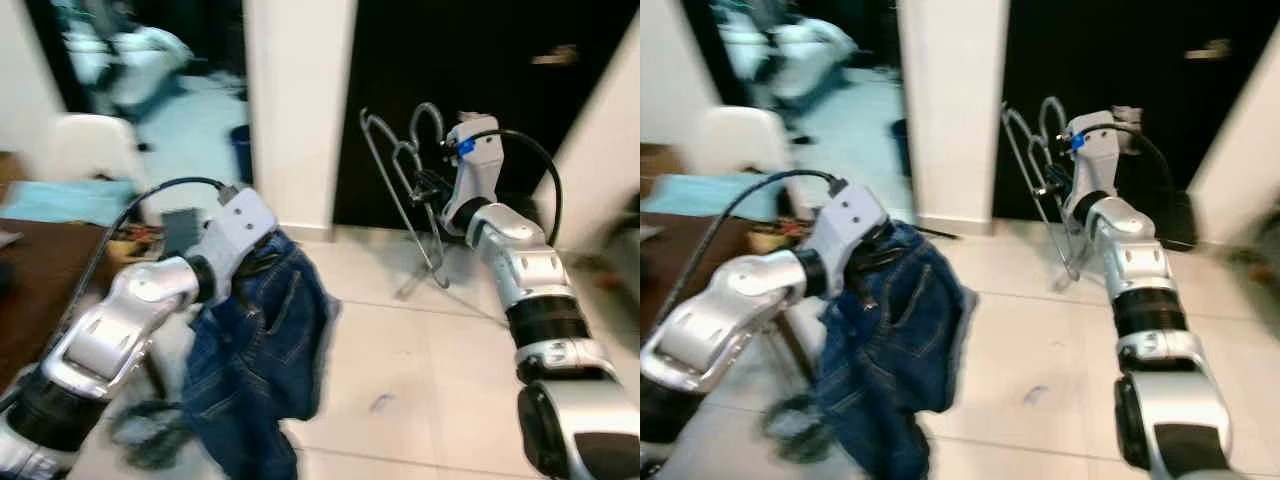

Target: Hang hanger

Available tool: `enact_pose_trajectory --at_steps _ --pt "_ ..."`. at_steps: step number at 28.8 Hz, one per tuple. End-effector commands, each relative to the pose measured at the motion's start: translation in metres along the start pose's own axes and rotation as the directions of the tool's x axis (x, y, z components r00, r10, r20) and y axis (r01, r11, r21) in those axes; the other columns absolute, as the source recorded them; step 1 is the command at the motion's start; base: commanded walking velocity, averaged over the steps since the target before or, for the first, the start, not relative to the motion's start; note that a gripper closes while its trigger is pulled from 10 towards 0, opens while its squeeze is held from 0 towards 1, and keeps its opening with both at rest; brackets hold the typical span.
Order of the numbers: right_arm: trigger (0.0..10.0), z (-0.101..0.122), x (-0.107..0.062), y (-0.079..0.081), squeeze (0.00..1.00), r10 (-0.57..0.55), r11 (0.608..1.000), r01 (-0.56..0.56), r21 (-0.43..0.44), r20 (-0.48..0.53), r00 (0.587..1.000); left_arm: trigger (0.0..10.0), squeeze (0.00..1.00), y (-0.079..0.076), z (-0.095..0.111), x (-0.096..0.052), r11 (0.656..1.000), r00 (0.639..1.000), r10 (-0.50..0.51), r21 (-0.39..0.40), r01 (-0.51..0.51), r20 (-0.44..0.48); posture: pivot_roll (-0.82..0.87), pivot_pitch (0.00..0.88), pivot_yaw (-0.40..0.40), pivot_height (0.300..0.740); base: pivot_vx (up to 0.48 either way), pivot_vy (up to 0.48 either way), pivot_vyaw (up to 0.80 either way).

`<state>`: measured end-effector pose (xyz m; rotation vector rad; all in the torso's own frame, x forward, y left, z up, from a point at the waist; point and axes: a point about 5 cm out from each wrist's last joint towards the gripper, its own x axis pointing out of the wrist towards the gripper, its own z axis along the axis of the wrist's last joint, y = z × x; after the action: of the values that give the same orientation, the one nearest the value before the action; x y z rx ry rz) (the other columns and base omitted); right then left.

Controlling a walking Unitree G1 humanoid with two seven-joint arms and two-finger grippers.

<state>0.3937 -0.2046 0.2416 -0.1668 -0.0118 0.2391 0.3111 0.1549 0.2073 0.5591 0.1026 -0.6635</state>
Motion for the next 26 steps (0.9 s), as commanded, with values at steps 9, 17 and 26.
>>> enact_pose_trajectory --at_steps 9,17,26 --pt "10.0 -0.063 -0.022 -0.009 0.00 0.049 0.991 -0.078 -0.111 -0.240 0.970 10.0 0.00 0.016 -0.111 -0.011 0.948 0.918 0.255 -0.109 -0.299 -0.303 -0.12 0.000 -0.003 0.740 0.000 0.000 -0.79" --pt "10.0 -0.101 -0.039 -0.008 0.00 0.059 0.990 -0.099 -0.099 -0.350 0.935 10.0 0.00 -0.001 -0.159 -0.018 0.809 0.827 0.334 -0.313 -0.498 -0.452 -0.13 0.000 -0.001 0.740 0.000 0.000 -0.79" --pt "10.0 -0.093 -0.039 -0.004 0.00 0.142 0.978 -0.182 -0.099 -0.320 0.937 10.0 0.00 0.030 -0.129 -0.019 0.896 0.868 0.423 -0.024 -0.444 -0.258 -0.12 0.000 -0.003 0.740 0.000 0.000 -0.79"
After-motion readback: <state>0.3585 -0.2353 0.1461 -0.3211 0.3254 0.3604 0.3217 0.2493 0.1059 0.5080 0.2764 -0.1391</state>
